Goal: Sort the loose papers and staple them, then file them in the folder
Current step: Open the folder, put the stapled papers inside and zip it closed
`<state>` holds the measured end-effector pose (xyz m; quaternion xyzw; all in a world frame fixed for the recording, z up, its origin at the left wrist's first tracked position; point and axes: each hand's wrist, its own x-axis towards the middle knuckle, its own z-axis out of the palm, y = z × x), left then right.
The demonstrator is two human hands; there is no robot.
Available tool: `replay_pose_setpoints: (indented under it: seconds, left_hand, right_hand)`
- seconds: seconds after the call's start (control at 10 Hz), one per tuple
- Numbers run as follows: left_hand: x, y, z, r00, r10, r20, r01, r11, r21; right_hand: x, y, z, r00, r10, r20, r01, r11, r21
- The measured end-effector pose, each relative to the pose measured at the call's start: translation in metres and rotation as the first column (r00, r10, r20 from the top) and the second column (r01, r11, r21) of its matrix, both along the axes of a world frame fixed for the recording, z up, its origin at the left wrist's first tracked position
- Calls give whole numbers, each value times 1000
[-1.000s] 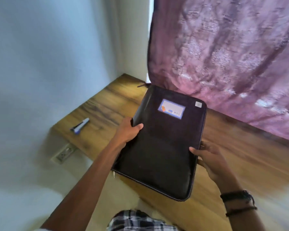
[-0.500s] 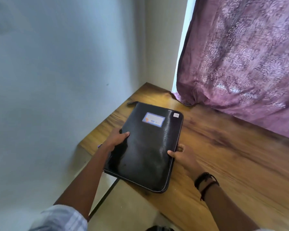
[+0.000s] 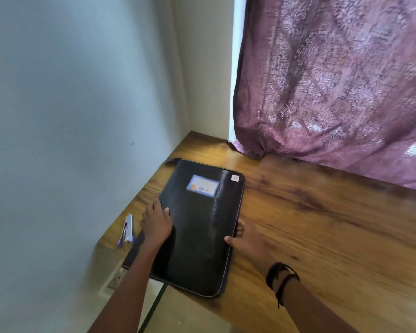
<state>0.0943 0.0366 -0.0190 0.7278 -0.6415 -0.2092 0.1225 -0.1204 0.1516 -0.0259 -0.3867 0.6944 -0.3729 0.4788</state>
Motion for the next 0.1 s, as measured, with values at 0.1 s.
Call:
replay_pose_setpoints:
  seconds: [0.1]
  left_hand:
    - [-14, 11, 1, 1000, -6, 15, 7, 995, -100]
  right_hand:
    - [2, 11, 25, 999, 24, -25, -24, 999, -24]
